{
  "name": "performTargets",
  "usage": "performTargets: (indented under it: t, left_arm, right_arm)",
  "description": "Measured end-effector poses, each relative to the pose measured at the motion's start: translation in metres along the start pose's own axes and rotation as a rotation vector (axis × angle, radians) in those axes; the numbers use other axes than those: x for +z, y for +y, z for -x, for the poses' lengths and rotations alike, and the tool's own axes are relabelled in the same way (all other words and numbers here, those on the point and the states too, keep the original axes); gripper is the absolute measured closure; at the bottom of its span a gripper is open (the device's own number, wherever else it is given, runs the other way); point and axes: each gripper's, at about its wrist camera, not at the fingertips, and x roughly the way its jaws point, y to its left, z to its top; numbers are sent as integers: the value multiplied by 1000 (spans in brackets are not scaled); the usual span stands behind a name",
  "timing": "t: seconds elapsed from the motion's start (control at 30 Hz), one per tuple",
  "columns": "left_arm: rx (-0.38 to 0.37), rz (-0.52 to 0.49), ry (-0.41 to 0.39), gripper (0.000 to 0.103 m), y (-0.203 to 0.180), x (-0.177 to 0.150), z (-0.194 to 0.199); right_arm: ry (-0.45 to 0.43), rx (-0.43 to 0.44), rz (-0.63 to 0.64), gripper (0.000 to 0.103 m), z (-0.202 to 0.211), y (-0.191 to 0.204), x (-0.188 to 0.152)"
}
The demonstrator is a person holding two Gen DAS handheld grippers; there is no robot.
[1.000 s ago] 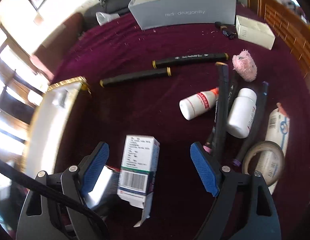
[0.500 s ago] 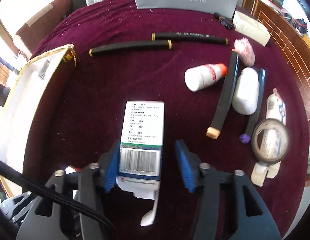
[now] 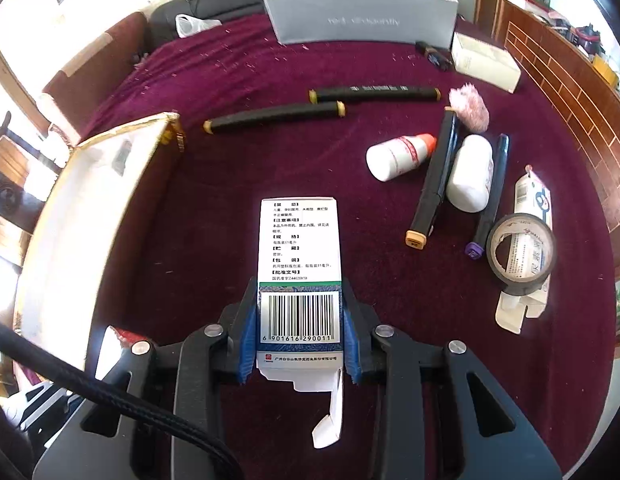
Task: Organize objects
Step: 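Carry both boxes to the white tray and release them inside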
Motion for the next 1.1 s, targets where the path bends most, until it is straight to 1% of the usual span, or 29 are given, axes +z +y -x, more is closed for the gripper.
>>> performTargets:
  t: [0.17,0.3,0.5,0.6,0.73,0.83,0.9,1.0,1.1]
  left_arm:
    - [19,-7,-22,80,4,-1,14]
    - [52,-11,-62,80,14,-1,33]
    - [134,1,-109,80,41,8,50]
    - [190,-3,-119,80,57,16,53]
    - [267,-5,-144,80,85,34,64]
    - [335,-2,-171,80,111,58,69]
    - [373,-7,-181,80,126,73,67]
    - [406,9,-165,80,152,90,57]
    - [417,21,-140,80,172,102,43]
  right_arm:
    - [-27,43,28,71,18,19,-2]
    - [-42,91,50,71,29,35,-5]
    - [-67,156,66,71,39,58,-2]
    - [-57,190,67,71,37,68,2]
    - [-48,218,75,71,31,83,13]
    - [-49,239,76,71,26,97,22]
    - [-39,269,70,71,18,108,29]
    - [-17,303,60,70,4,123,39]
    - [8,325,53,70,-13,137,49]
